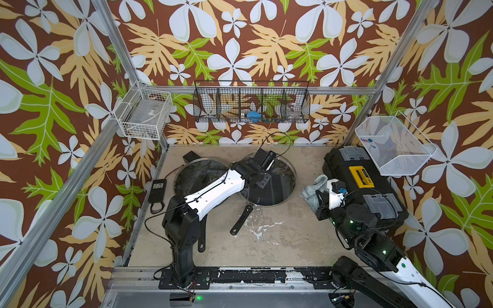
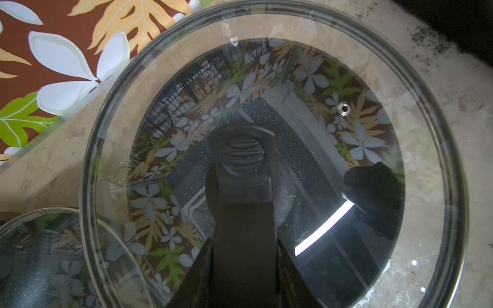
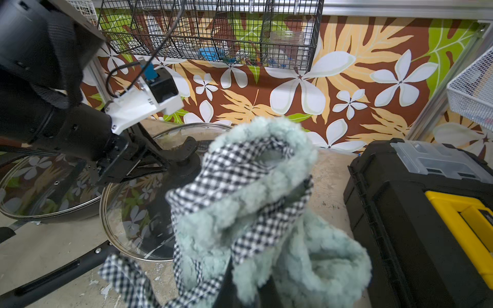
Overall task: Wipe the pot lid with a cloth
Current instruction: Place the pot lid on the cooking pot.
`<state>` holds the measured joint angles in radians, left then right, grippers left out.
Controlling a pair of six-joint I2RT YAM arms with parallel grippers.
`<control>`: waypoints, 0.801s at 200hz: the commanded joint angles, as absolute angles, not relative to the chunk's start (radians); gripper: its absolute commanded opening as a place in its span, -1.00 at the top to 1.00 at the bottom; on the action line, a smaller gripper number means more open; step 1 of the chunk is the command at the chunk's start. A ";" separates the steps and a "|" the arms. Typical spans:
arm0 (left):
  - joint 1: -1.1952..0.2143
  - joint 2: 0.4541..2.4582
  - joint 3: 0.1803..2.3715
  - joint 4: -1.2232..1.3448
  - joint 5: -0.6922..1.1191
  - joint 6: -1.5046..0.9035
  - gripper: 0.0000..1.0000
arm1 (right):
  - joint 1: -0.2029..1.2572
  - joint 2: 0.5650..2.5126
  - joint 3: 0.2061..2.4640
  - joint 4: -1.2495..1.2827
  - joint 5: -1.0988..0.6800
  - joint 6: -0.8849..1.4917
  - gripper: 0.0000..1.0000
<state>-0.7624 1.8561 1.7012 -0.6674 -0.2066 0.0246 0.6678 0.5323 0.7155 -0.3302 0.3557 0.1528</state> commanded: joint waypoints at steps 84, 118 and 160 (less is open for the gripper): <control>-0.756 2.018 1.887 -0.680 -0.222 0.089 1.00 | 0.668 0.545 0.724 -0.318 0.361 0.137 1.00; -0.735 2.019 1.875 -0.667 -0.196 0.057 1.00 | 0.669 0.546 0.723 -0.320 0.362 0.138 1.00; -0.716 1.990 1.824 -0.650 -0.166 0.028 1.00 | 0.669 0.550 0.720 -0.317 0.362 0.143 1.00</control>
<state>-0.7246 2.0220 1.8423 -0.7330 -0.1806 0.0540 0.6685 0.5476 0.7200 -0.3305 0.3492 0.1452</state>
